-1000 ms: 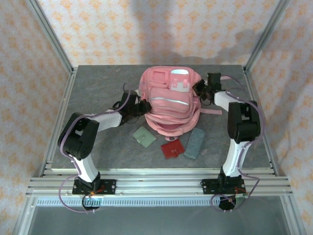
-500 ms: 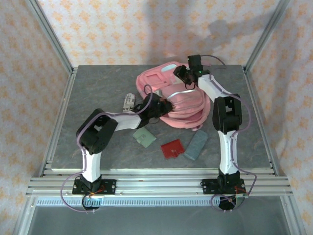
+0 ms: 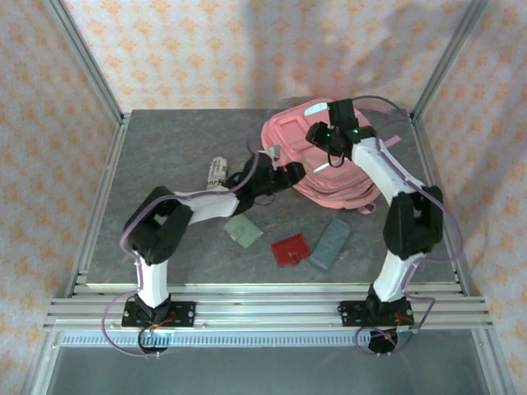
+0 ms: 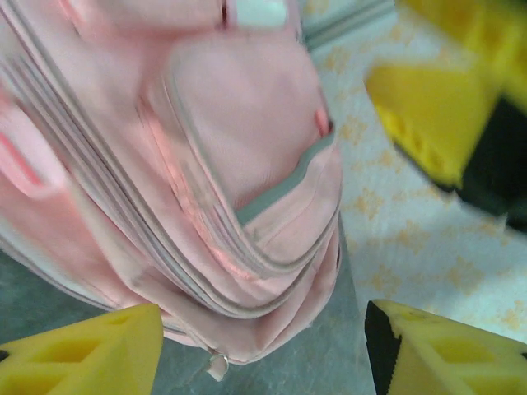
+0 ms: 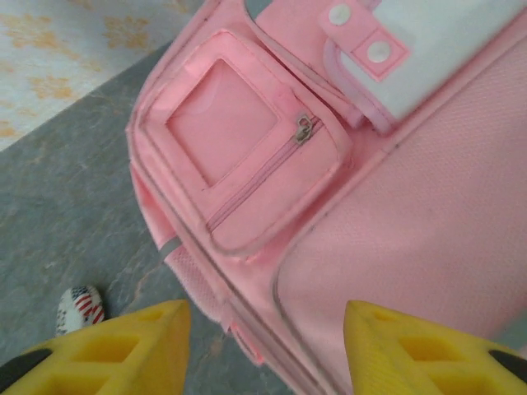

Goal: Pack the student bag

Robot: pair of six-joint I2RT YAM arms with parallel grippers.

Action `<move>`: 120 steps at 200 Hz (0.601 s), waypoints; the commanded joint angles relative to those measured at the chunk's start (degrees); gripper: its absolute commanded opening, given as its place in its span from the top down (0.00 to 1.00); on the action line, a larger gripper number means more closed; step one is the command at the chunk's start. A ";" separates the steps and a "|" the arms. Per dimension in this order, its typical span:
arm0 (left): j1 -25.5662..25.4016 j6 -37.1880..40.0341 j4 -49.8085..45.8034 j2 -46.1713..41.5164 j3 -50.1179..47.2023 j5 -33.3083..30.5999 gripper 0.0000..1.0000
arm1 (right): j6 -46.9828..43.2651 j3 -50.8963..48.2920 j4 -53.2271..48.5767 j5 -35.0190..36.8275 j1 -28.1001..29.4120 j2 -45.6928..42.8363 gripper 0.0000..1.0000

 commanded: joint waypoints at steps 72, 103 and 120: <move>8.93 2.34 -9.39 14.72 14.72 -2.02 0.21 | 3.77 -28.13 11.88 -5.15 0.32 -22.51 0.50; 8.96 2.45 -14.04 19.23 18.81 -7.31 0.21 | 3.88 -31.87 11.47 -5.47 0.28 -27.61 0.50; 8.96 2.31 -12.26 19.75 18.14 -7.98 0.22 | 3.73 -32.85 10.82 -4.86 0.33 -29.34 0.50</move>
